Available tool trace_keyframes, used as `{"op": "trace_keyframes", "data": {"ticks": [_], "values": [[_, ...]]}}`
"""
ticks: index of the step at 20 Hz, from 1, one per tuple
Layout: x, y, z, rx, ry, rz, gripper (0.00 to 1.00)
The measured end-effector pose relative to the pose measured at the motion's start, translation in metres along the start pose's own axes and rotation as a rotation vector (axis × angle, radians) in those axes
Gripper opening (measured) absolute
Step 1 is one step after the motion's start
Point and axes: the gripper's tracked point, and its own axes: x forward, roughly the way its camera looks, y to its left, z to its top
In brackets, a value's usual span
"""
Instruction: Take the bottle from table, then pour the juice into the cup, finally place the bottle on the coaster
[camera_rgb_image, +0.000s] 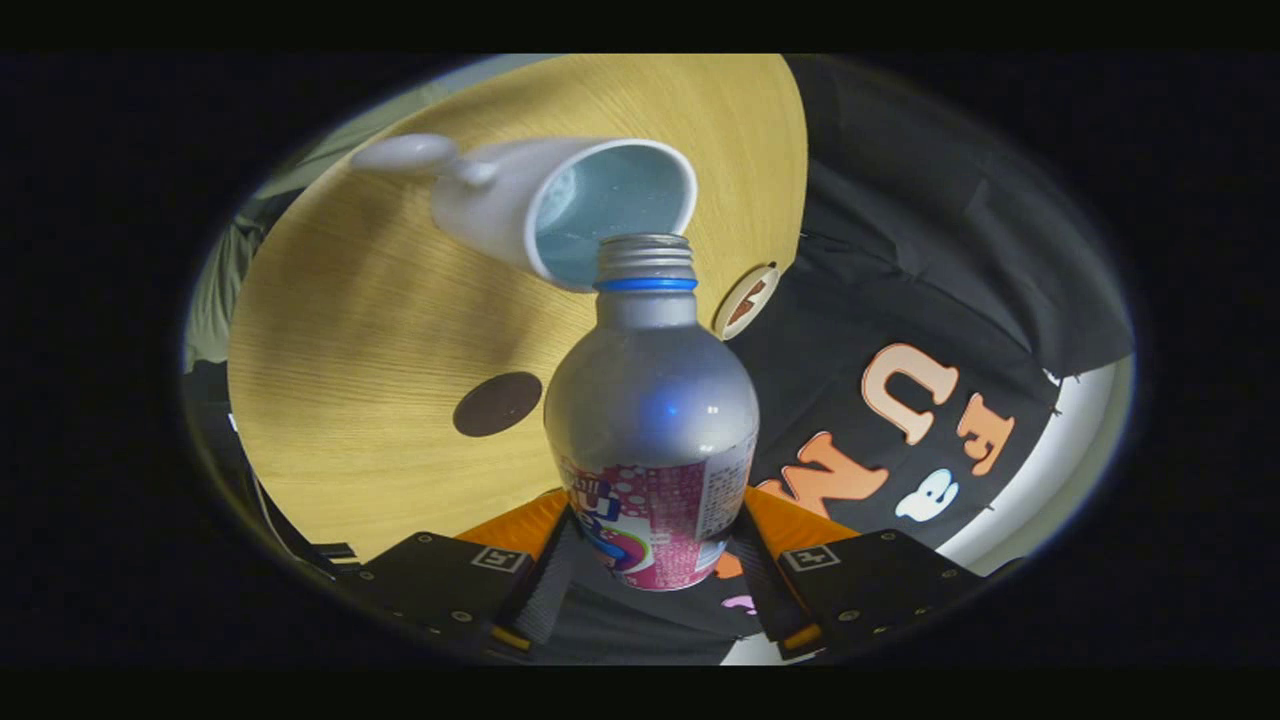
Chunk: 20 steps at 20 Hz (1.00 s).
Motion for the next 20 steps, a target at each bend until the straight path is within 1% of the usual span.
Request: {"op": "trace_keyframes", "data": {"ticks": [3,5,11,15,17,20], "values": [[0.002,-0.003,-0.005,0.132,-0.007,-0.003,0.77],[0.004,0.000,-0.004,0.267,-0.017,0.007,0.77],[0.005,-0.014,0.004,0.641,-0.084,0.017,0.78],[0.012,-0.003,0.001,0.912,-0.106,0.070,0.78],[0.020,0.008,0.002,1.059,-0.125,0.118,0.78],[0.033,0.018,-0.008,1.246,-0.126,0.140,0.78]]}}
